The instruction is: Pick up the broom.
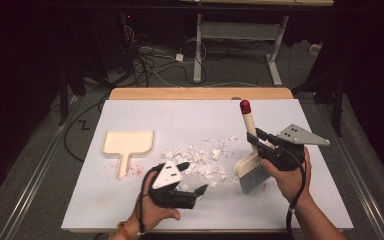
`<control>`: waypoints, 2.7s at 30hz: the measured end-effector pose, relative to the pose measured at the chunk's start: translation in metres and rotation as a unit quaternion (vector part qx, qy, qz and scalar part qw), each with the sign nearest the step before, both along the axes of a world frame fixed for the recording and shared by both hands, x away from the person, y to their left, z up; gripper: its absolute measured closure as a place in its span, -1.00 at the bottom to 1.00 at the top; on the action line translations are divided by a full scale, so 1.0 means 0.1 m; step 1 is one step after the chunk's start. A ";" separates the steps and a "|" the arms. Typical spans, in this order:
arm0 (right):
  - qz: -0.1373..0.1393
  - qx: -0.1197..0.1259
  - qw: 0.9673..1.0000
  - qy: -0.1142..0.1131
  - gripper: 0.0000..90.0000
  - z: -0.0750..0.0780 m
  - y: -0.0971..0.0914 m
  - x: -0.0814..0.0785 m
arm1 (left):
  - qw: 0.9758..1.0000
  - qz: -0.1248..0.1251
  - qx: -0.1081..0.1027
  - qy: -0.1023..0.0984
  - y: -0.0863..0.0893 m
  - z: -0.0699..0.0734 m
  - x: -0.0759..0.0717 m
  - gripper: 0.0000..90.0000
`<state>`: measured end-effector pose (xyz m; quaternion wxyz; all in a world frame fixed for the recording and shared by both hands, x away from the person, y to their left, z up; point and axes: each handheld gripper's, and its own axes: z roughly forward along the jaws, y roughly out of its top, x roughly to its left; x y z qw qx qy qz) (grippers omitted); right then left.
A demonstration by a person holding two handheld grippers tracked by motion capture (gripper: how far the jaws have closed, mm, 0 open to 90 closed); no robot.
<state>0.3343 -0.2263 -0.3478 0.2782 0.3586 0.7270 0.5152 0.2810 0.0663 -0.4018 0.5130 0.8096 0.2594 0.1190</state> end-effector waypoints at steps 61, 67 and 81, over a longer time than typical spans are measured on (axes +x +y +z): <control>0.379 -0.166 0.907 0.074 -0.01 -0.35 0.41 -0.34 | 0.970 -0.226 0.091 0.002 0.00 0.06 0.11 0.44; 0.420 -0.185 0.883 0.099 0.40 -0.48 0.53 -0.38 | 0.961 -0.260 0.090 0.011 0.00 0.01 0.08 0.44; 0.380 -0.172 0.906 0.076 0.50 -0.39 0.45 -0.34 | 0.983 -0.118 0.115 -0.086 0.19 0.11 0.03 -0.34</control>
